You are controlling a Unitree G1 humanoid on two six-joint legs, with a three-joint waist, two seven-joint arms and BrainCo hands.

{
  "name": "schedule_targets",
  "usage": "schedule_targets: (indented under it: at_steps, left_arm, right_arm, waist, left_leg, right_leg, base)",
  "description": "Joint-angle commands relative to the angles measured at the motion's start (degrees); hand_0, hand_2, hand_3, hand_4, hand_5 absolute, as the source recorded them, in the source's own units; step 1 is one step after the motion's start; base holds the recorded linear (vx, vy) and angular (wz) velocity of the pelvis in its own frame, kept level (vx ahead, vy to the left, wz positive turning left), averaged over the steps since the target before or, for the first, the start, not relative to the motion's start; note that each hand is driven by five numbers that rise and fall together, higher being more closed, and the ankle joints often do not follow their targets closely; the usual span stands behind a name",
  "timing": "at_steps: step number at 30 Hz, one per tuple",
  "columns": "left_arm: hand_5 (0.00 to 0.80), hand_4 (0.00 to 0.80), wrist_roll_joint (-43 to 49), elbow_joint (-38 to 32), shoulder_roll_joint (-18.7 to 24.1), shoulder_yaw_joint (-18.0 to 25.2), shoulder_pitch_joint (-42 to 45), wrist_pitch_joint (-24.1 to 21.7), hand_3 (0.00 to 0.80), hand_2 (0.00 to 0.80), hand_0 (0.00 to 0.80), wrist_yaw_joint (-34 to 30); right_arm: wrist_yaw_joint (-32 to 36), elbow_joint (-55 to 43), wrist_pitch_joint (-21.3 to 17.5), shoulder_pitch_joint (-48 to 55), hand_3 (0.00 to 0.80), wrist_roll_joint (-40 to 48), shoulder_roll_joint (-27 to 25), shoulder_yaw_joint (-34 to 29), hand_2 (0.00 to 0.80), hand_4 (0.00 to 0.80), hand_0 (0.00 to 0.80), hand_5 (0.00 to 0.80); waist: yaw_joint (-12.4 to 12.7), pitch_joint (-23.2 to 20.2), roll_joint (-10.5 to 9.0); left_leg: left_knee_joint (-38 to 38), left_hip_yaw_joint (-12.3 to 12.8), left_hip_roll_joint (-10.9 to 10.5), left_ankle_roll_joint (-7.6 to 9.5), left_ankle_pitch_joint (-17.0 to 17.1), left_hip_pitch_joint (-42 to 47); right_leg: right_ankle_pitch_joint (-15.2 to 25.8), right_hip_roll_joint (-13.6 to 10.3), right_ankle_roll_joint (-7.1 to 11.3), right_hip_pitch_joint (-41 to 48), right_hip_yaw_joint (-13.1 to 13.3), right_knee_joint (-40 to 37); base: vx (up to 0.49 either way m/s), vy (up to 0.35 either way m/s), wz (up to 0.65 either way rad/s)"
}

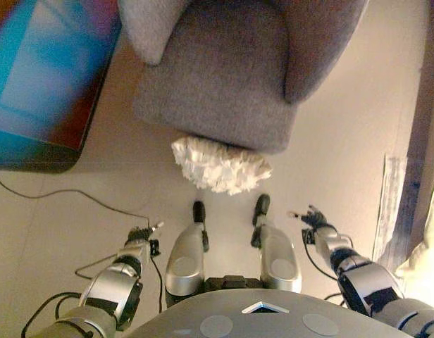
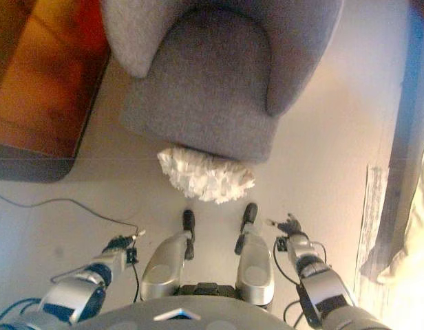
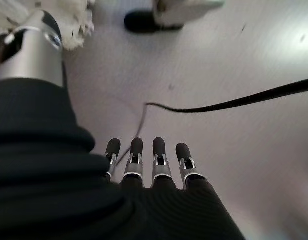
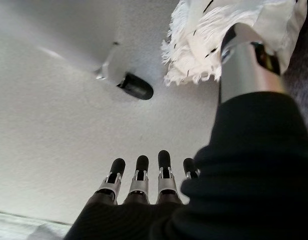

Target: Pick up the cushion and take it to the sofa

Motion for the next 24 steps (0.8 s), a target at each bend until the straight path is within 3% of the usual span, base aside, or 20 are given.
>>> schedule_targets:
  at_steps: [1,4,8,13,18,24]
  left_arm:
    - [0.000,0.000,-3.05,0.69,1.18,-0.83,-3.53,-3.34,0.000,0.000,0.000,4.64]
    - [0.000,0.000,-4.40,-1.05,2.05,-1.05,-6.37,-5.37,0.000,0.000,0.000,6.99]
    - [0.000,0.000,-5.23,-3.06,2.78,-2.03,-10.25,-6.26,0.000,0.000,0.000,8.76]
    - [0.000,0.000,-4.12,-4.45,2.83,-3.37,-13.28,-9.75,0.000,0.000,0.000,6.51]
    - [0.000,0.000,-3.35,-6.13,2.40,-5.47,-17.12,-14.61,0.000,0.000,0.000,6.95]
    - [0.000,0.000,-4.08,-7.49,4.24,-7.42,-23.11,-16.56,0.000,0.000,0.000,8.91]
  right_arm:
    - [-3.99,-2.71,-1.50,-3.38,0.000,-0.42,-1.05,3.06,0.000,0.000,0.000,0.000]
    - [-5.43,-3.64,-2.72,-6.87,0.000,-0.66,-2.53,3.25,0.000,0.000,0.000,0.000]
    - [-6.10,-4.77,-3.33,-10.28,0.000,-1.24,-4.77,3.72,0.000,0.000,0.000,0.000]
    - [-7.66,-5.68,-4.97,-14.33,0.000,-1.75,-7.47,4.41,0.000,0.000,0.000,0.000]
    - [-9.28,-5.98,-4.97,-19.19,0.000,-2.62,-8.90,5.69,0.000,0.000,0.000,0.000]
    - [-10.65,-6.00,-4.75,-25.18,0.000,-3.66,-11.01,8.02,0.000,0.000,0.000,0.000]
  waist:
    - [-0.35,2.31,0.40]
    - [-0.20,4.71,0.79]
    - [-0.81,5.22,0.84]
    - [-0.98,5.22,1.54]
    - [-1.34,5.22,2.42]
    - [-1.89,5.22,3.07]
  left_leg:
    - [1.56,-0.08,1.45,0.60,1.53,-5.06]
    - [4.06,1.07,2.06,0.71,1.29,-9.26]
    - [10.33,-0.21,2.57,0.46,0.15,-18.30]
    - [15.54,-1.78,2.43,0.94,-0.97,-26.42]
    - [17.60,-2.05,1.67,1.48,-0.81,-33.13]
    - [20.24,-2.21,1.32,1.18,0.08,-42.25]
  right_leg:
    - [-6.65,-4.02,3.41,-1.86,1.84,7.35]
    - [-7.69,-4.15,3.40,-6.51,0.54,11.32]
    - [-8.78,-3.55,2.13,-14.55,2.14,15.69]
    - [-10.32,-3.27,0.64,-23.87,3.10,21.67]
    - [-9.69,-2.31,0.14,-31.29,5.01,24.26]
    - [-8.91,-1.28,-0.12,-40.72,6.92,28.25]
  base:
    - [-0.107,0.111,-0.08]
    - [-0.090,0.070,-0.12]
    - [-0.101,-0.065,-0.09]
    - [-0.081,-0.026,0.05]
    - [-0.052,0.032,-0.04]
    - [-0.013,0.030,-0.05]
